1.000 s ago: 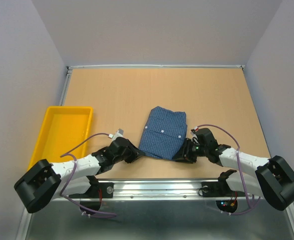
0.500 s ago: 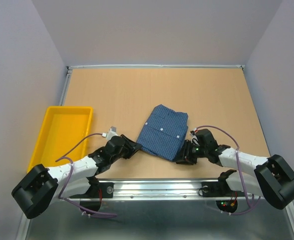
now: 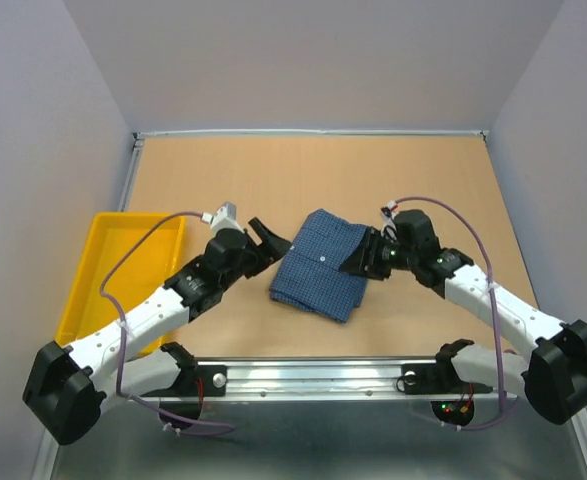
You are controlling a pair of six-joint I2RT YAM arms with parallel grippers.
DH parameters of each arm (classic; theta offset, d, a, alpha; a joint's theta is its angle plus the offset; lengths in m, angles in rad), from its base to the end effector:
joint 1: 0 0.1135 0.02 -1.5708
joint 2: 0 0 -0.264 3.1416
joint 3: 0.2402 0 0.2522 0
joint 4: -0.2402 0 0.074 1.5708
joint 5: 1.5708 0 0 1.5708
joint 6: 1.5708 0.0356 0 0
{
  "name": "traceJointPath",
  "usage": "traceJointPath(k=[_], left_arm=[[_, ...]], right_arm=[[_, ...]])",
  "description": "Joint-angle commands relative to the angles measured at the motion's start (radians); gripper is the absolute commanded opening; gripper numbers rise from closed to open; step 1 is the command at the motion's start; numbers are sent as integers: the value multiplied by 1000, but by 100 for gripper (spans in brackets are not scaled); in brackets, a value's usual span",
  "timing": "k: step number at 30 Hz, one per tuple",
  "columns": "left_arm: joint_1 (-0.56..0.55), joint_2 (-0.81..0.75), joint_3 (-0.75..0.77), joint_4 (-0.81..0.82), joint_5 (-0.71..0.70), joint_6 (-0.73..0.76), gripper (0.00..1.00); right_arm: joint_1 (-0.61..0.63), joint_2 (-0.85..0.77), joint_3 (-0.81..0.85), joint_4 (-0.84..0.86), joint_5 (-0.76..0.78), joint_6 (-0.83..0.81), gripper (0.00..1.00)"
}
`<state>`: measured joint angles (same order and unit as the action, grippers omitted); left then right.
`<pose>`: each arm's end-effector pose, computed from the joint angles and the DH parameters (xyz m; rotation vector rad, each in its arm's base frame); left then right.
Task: Fold and stack the long sleeve shirts
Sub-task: Fold the shirt
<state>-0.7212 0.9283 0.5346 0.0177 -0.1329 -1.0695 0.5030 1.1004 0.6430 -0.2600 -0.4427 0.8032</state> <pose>0.1629 -0.1369 0.2462 -0.4560 2.0450 -1.0242 0.1912 0.1226 0.2247 0.1202 2.4937 1.1300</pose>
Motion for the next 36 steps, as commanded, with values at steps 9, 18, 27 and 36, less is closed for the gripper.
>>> traceJointPath(k=[9,18,27,36], left_arm=[[114,610,617,-24,292,490,58],[115,1004,794,67,432,479,37],[184,1064,687,194,420,388,32],[187,880,668,195,404,407,46]], right_arm=[[-109,338,414,164,101,-29,45],[-250,547,184,609,32,132,43],[-357,671,-16,752,33,73,41],[-370,535,99,592,-14,-27,41]])
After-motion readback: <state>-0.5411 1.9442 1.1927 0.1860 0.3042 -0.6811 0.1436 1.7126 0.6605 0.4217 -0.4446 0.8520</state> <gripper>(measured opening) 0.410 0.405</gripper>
